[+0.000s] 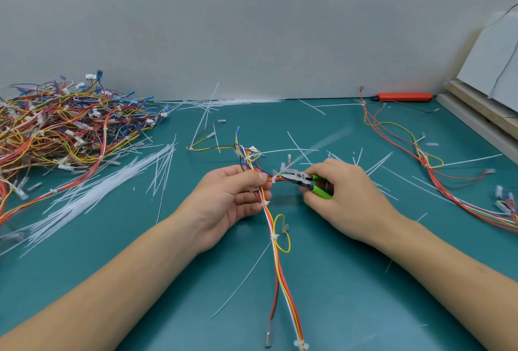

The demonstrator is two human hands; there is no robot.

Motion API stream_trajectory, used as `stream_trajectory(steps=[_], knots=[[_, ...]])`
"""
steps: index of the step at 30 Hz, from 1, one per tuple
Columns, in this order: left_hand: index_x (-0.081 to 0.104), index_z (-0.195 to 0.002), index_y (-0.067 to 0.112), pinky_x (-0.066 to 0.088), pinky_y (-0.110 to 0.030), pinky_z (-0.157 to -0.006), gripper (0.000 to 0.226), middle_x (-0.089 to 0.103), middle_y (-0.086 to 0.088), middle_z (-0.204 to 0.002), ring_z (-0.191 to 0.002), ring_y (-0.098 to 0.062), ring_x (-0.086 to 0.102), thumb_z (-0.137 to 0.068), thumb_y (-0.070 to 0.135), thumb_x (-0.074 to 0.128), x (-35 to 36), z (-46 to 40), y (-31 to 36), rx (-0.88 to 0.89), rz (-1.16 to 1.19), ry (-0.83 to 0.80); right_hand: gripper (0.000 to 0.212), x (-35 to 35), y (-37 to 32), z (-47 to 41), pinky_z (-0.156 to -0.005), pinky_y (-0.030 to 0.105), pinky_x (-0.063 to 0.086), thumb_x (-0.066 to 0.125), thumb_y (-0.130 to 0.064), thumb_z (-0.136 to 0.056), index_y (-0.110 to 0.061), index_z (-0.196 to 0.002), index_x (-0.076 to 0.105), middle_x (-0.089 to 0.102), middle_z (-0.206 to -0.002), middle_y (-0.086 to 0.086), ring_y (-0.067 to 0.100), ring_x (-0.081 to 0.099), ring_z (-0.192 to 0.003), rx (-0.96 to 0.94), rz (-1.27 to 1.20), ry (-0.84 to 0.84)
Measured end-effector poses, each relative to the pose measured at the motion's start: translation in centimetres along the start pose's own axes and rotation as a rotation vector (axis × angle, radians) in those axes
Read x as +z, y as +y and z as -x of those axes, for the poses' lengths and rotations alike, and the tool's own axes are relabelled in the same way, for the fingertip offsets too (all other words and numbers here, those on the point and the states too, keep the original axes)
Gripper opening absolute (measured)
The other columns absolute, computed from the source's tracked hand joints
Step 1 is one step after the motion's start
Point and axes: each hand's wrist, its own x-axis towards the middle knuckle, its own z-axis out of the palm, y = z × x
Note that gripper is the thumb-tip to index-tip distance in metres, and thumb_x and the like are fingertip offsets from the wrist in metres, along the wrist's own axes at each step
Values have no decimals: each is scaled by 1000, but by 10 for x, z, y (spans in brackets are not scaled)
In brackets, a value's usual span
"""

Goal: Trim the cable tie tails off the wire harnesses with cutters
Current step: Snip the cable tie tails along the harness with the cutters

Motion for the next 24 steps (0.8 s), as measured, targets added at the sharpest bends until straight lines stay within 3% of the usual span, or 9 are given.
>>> stream_trajectory(steps=[11,18,24], knots=[[71,-89,9,58,-23,-61,9,76,-15,-92,-74,-21,72,-84,7,77,0,0,-3,23,-72,-41,14,2,-6,0,-80,38,50,70,-28,-87,-26,-100,74,62,-85,-8,15,57,-83,-68,25,-54],[80,-86,19,57,-21,-64,7,77,-12,-100,-79,-17,72,-80,20,81,-4,0,-1,14,-57,-170,6,2,-4,0,-74,39,50,70,-30,-88,-25,-91,71,62,-81,-7,14,56,-77,-70,-45,-46],[72,-107,7,56,-19,-63,31,76,-9,-103,-77,-14,71,-81,23,76,-6,-2,-2,14,-49,-204,11,0,-5,1,-68,39,50,66,-38,-85,-28,-87,70,61,-74,-9,12,55,-72,-53,-99,-43]])
